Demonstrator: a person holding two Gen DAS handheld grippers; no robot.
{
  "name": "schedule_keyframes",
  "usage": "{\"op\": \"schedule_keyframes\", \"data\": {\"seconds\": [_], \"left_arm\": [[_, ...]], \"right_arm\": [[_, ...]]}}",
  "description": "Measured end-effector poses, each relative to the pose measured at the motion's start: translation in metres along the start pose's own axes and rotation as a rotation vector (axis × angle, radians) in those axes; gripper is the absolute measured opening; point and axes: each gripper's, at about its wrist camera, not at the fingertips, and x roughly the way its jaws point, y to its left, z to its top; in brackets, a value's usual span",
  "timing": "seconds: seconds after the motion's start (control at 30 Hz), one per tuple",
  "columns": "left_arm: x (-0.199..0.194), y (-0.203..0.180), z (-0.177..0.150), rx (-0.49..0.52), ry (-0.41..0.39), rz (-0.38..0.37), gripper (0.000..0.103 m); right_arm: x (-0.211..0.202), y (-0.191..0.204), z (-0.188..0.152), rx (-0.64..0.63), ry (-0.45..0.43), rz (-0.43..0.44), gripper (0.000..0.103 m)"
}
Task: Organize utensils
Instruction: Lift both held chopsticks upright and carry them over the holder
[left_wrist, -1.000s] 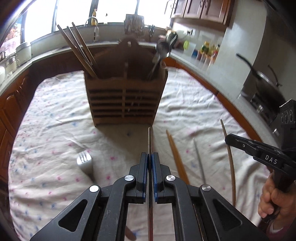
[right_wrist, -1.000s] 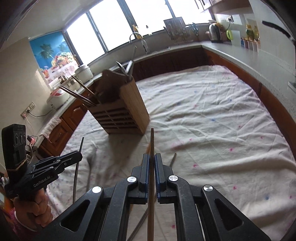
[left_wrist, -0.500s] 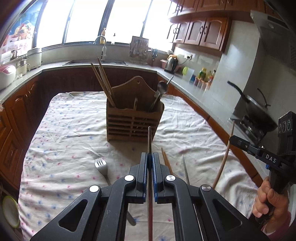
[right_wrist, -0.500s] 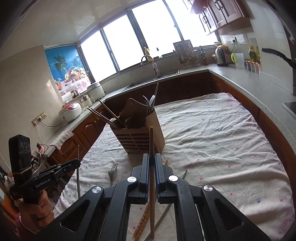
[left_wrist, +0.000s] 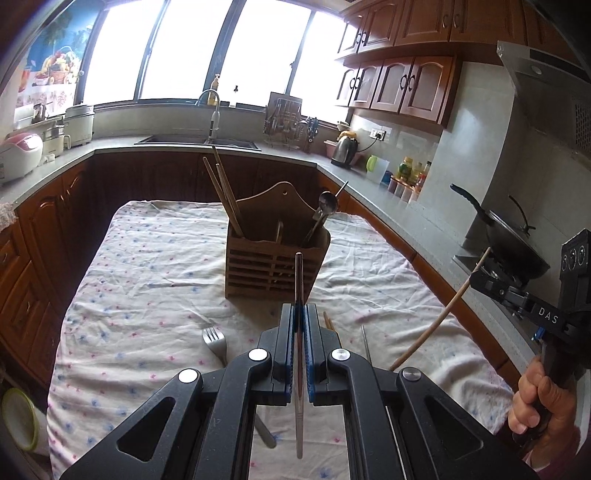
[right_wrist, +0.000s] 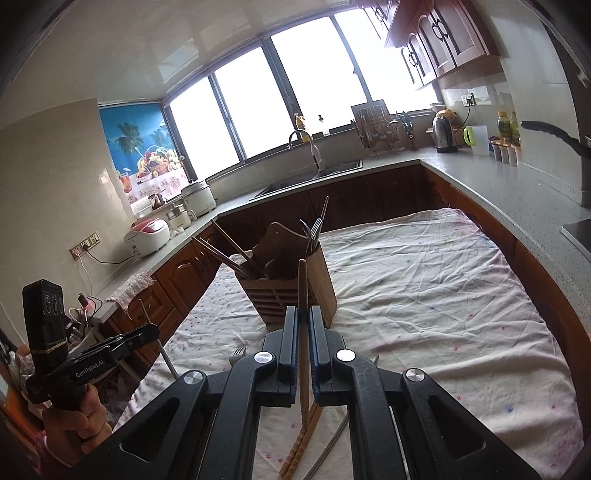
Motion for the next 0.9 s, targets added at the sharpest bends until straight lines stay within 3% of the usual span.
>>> {"op": "schedule_keyframes", "data": {"seconds": [0.53, 0.9], "left_arm": [[-0.019, 0.013, 0.001, -0.038, -0.16, 0.004, 0.003], [-0.013, 0.016, 0.009, -0.008, -0.243, 0.024, 0.003]], "right_arm": [[0.007, 0.003, 0.012, -0.011, -0.024, 0.015, 0.005], [0.021, 0.01, 0.034, -0.029, -0.047, 0.028, 0.005]]}}
